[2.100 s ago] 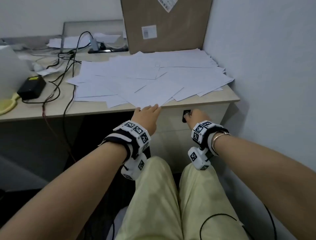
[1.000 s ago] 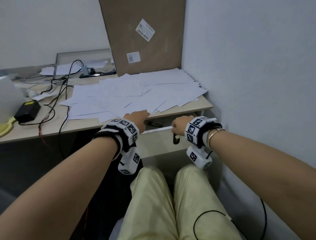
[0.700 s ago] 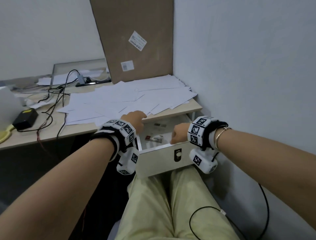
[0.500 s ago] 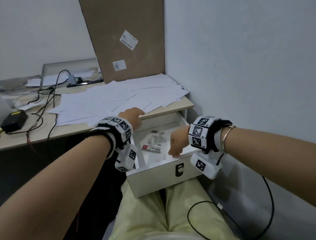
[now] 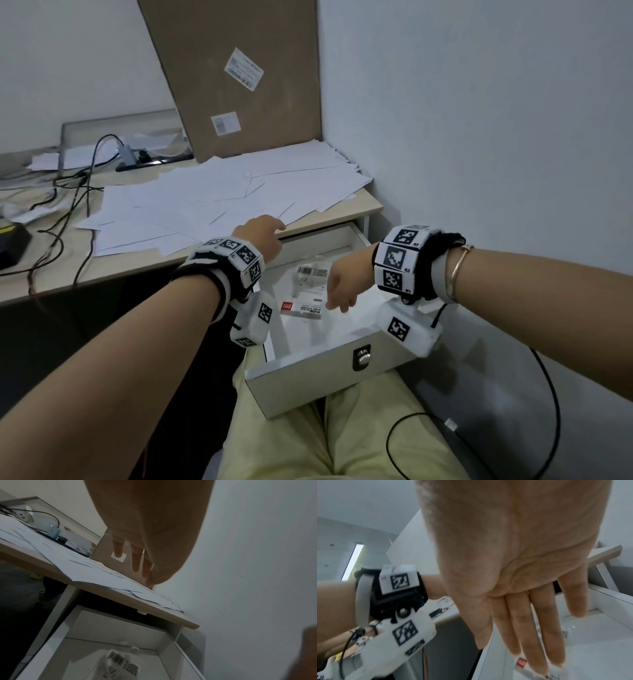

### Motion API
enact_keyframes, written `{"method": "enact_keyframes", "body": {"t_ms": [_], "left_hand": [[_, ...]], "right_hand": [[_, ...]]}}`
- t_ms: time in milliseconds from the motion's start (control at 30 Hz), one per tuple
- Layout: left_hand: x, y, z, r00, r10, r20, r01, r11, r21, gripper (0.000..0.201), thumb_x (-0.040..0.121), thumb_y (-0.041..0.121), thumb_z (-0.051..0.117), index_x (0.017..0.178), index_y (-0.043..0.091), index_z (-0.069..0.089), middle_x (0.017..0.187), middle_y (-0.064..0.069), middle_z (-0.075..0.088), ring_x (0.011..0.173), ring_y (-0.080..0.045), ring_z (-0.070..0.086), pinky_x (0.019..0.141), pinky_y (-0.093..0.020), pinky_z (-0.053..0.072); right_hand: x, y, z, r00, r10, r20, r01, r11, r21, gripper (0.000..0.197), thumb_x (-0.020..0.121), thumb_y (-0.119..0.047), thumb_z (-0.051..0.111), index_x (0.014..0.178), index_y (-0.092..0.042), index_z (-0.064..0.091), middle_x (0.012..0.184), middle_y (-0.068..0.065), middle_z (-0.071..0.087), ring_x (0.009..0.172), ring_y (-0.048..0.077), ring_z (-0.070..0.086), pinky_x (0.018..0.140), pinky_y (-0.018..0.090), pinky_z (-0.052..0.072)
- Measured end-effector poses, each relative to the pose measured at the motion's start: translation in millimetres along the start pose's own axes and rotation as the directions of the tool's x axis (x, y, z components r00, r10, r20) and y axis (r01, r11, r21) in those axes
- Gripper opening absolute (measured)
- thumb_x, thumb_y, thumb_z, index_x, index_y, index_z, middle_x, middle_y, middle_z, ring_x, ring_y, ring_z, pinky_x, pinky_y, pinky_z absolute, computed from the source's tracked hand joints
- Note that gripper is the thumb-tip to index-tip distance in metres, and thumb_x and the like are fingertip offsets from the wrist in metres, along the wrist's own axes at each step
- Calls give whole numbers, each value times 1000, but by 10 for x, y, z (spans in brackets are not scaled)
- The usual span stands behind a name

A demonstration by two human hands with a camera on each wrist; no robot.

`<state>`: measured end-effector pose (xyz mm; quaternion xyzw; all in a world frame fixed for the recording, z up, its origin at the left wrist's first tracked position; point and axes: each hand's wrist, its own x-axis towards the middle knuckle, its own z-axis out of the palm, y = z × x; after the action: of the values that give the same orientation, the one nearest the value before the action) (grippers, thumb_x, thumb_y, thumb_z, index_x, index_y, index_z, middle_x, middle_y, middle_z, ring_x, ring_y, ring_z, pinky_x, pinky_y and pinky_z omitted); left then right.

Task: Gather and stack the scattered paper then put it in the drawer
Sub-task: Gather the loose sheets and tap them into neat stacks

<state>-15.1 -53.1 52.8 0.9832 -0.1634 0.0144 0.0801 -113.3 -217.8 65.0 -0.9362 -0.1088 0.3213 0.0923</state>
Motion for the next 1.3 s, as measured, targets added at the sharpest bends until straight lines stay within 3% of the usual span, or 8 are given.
{"method": "enact_keyframes", "body": {"t_ms": [133, 233, 367, 567, 700, 867, 1067, 1300], "left_hand": [[221, -230, -28, 998, -56, -11, 56, 998, -22, 43, 96, 16, 43, 139, 22, 45, 148, 2, 39, 133, -20, 41, 108, -35, 35], [492, -402, -52, 993, -118, -6, 118, 992, -37, 44, 96, 18, 43, 141, 21, 42, 149, 0, 37, 135, -22, 38, 110, -37, 33], [924, -654, -38, 979, -194, 57, 195, 981, -8, 49, 97, 30, 44, 144, 21, 36, 150, -3, 35, 134, -25, 39, 108, -40, 35], [1533, -1078, 20, 943, -313, 117, 320, 946, -52, 58, 95, 36, 49, 146, 13, 33, 148, -14, 35, 132, -33, 40, 106, -42, 37], [1823, -1339, 72, 901, -418, 119, 426, 904, -46, 61, 92, 40, 51, 144, 13, 34, 144, -16, 36, 129, -38, 40, 104, -42, 36], [1916, -1700, 107, 811, -570, 129, 582, 809, -86, 79, 82, 56, 57, 144, 17, 28, 143, -15, 32, 132, -40, 34, 107, -49, 32], [1918, -1741, 179, 825, -476, 303, 483, 874, 59, 94, 67, 80, 52, 142, 30, 27, 143, -12, 33, 133, -44, 30, 107, -54, 30], [1812, -1706, 122, 839, -443, 316, 445, 893, 69, 86, 74, 72, 54, 142, 25, 29, 138, -12, 40, 127, -39, 40, 105, -48, 34]], "right_hand": [[240, 139, -423, 944, -29, -327, 24, 1000, -17, 31, 92, -34, 57, 111, -14, 71, 112, 2, 70, 102, 18, 64, 95, 35, 50], [521, 306, -822, 895, 28, -446, -13, 999, 36, 31, 92, -29, 57, 116, -12, 68, 121, 3, 66, 111, 20, 59, 95, 30, 46], [1023, 586, -1311, 888, 163, -430, -126, 986, 114, 46, 94, -30, 55, 136, -10, 51, 141, 6, 50, 127, 22, 48, 98, 27, 37], [1777, 1008, -1779, 869, 366, -333, -303, 926, 226, 71, 92, -41, 55, 150, -16, 23, 155, 8, 28, 139, 29, 33, 112, 38, 32], [2152, 1036, -1912, 886, 364, -288, -303, 923, 235, 82, 91, -45, 57, 153, -14, 12, 158, 9, 20, 143, 29, 25, 115, 40, 27], [2429, 805, -1858, 930, 301, -212, -304, 953, 23, 90, 85, -62, 54, 149, -11, 17, 151, 15, 30, 136, 33, 36, 108, 42, 32], [2508, 623, -1677, 910, 306, -280, -319, 948, -2, 105, 75, -76, 51, 151, -15, 12, 149, 19, 27, 134, 38, 35, 109, 46, 32], [2333, 380, -1475, 921, 292, -258, -322, 944, -79, 106, 73, -80, 46, 152, -19, 9, 151, 18, 23, 134, 41, 33, 108, 49, 32]]}}
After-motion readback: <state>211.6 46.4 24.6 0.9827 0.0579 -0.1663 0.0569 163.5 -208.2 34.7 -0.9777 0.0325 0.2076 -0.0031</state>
